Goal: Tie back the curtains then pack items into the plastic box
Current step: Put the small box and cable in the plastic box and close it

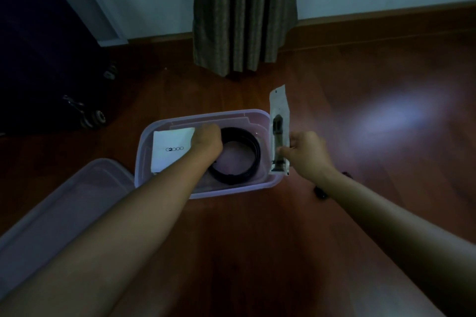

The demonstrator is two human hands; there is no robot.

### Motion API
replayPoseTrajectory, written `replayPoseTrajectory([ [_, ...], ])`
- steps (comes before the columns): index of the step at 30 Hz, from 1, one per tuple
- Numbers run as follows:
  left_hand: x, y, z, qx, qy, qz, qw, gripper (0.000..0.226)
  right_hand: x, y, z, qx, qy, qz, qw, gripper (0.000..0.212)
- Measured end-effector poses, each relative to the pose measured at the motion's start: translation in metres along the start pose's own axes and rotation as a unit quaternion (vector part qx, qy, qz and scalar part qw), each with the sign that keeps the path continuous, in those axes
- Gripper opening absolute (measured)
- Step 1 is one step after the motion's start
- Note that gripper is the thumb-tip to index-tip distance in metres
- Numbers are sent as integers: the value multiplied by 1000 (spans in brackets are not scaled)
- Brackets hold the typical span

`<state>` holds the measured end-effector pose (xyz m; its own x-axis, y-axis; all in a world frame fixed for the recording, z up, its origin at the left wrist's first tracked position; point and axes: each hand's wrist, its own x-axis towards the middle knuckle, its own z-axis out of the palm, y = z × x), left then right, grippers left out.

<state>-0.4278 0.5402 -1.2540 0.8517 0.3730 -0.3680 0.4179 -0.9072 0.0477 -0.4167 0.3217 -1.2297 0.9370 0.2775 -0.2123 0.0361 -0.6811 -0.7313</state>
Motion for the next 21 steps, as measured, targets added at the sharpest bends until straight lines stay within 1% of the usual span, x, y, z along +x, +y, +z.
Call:
replayPoseTrajectory([
  [3, -13, 0, -7, -24, 44, 23, 998, 21, -1, -5, 5, -65, 4, -21, 998, 13],
  [5, -24, -11, -8, -64, 106, 58, 991, 18, -2, -9, 12, -105, -5, -45, 993, 21],
  [6, -29, -20, -5, -88, 142, 83, 983, 23, -1, -11, 16, -128, -6, -64, 990, 28],
  [8, -42, -43, 6, -104, 183, 120, 970, 43, 3, -12, 26, -195, -8, -97, 976, 45],
  [10, -54, -66, 18, -70, 174, 129, 974, 59, 4, -16, 34, -256, -10, -107, 961, 57],
  [12, -61, -87, 33, -29, 139, 116, 983, 71, 3, -21, 42, -279, -20, -106, 954, 69],
  [14, -65, -100, 44, -22, 124, 108, 986, 85, 3, -24, 50, -297, -30, -95, 950, 77],
  [17, -68, -105, 55, -33, 130, 101, 986, 92, 5, -24, 60, -347, -51, -66, 934, 73],
  [21, -69, -108, 58, -51, 144, 95, 984, 101, 13, -18, 69, -417, -53, -68, 905, 67],
])
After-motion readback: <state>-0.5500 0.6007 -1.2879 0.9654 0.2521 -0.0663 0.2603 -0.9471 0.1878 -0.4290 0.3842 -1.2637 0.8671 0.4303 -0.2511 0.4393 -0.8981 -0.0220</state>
